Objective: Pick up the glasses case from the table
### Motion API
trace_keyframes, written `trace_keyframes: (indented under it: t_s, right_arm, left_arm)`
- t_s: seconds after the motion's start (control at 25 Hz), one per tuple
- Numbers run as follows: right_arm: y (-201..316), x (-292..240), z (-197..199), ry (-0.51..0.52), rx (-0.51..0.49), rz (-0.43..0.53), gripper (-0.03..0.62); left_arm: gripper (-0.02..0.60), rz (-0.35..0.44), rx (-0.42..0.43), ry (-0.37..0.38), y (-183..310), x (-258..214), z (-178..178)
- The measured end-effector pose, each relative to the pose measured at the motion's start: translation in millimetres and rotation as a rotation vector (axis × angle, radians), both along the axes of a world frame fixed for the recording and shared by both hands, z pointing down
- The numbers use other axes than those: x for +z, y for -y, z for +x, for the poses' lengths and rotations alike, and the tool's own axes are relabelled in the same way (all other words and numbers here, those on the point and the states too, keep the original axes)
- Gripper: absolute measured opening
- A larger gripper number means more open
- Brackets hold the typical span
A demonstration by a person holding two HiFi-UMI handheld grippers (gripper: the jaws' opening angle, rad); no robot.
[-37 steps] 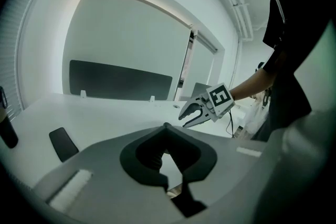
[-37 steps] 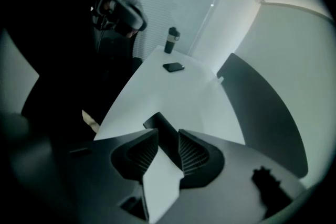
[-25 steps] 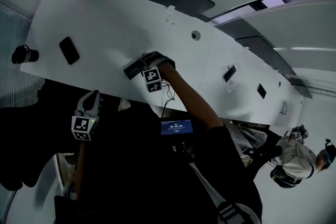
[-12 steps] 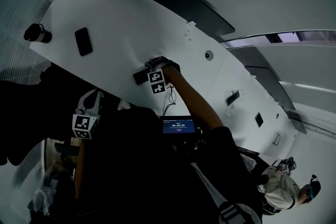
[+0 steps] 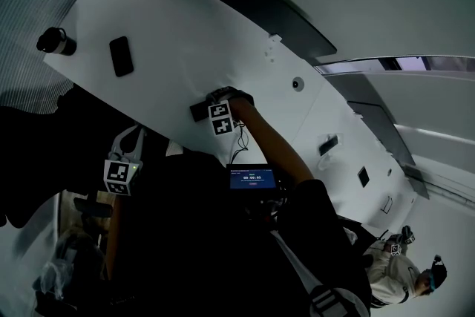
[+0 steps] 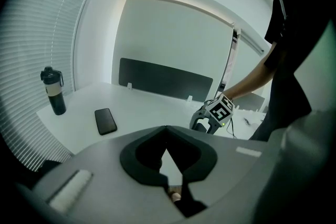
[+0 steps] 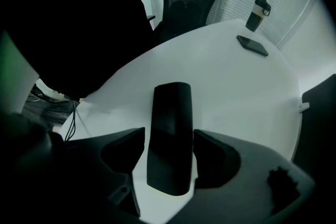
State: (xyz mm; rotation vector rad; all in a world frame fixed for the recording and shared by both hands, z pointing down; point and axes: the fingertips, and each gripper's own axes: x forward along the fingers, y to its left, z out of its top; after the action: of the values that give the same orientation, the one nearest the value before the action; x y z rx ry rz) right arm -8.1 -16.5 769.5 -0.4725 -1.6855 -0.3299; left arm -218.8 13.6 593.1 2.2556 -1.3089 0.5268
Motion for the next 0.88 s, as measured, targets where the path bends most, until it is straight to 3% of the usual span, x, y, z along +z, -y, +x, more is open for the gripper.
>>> trace_keyframes:
  t_s: [0.36,0.88]
  right_arm:
    - [5,15,7,-0.006,0.042,0.021,0.284]
    - [5,17,7,-0.045,0.088,0.051,0.284]
  left_arm:
    - [0.008,-0.004,-0.024,0.004,-1,2,-6]
    - [0.008,-0.007,0.018,0.016,9,6,4]
